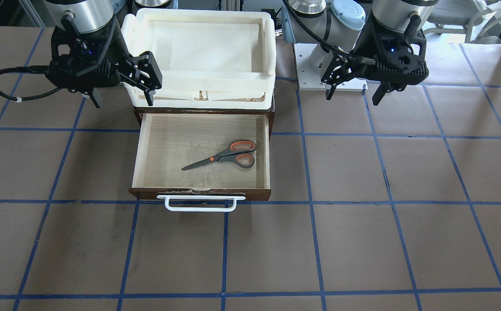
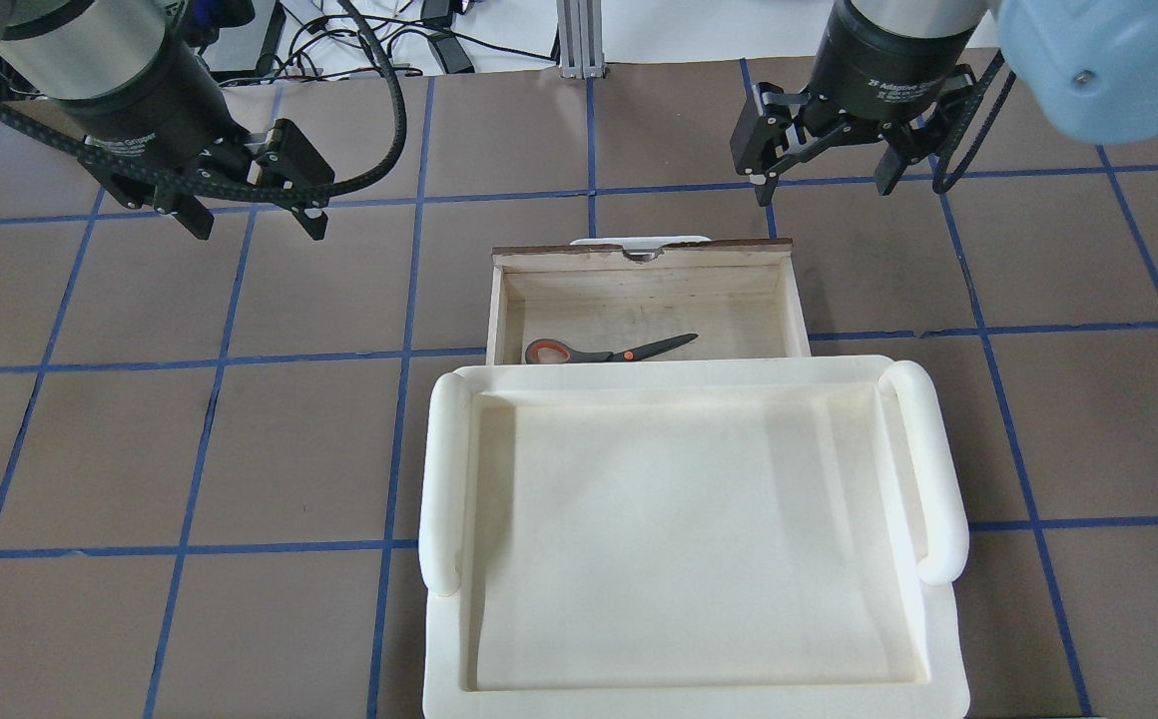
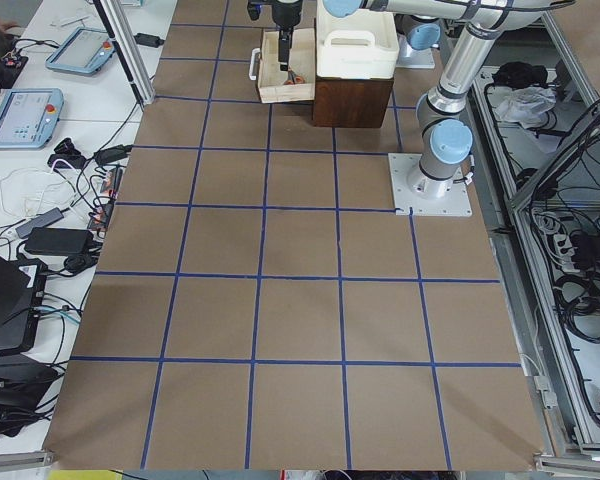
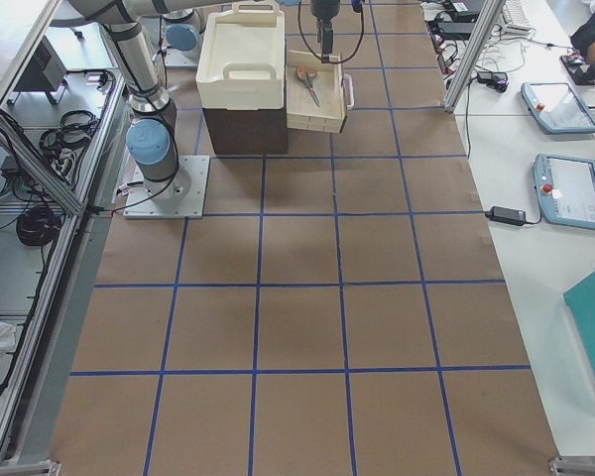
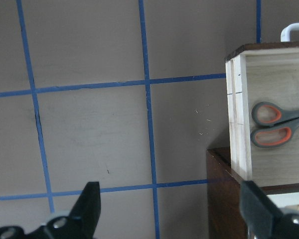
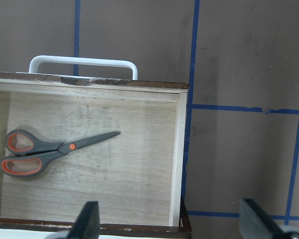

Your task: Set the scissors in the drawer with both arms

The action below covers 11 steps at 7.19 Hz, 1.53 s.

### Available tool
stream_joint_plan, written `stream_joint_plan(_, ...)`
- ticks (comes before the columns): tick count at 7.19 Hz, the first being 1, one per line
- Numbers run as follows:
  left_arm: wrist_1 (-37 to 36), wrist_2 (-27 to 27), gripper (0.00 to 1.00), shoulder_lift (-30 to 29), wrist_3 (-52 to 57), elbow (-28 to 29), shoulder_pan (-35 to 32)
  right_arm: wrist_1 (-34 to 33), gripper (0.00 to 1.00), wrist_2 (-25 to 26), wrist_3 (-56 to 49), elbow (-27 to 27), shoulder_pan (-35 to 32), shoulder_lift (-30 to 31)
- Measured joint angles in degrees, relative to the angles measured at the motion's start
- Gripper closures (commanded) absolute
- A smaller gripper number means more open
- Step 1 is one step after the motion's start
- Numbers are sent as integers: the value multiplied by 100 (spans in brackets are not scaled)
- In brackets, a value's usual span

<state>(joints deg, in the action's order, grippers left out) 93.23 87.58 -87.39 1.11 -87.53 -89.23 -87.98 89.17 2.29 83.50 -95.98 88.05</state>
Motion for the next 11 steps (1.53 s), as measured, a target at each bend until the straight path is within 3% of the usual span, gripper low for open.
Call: stream_joint_plan(11, -96, 20, 0, -3, -388, -104, 11, 0, 0, 12, 0, 0, 0, -4)
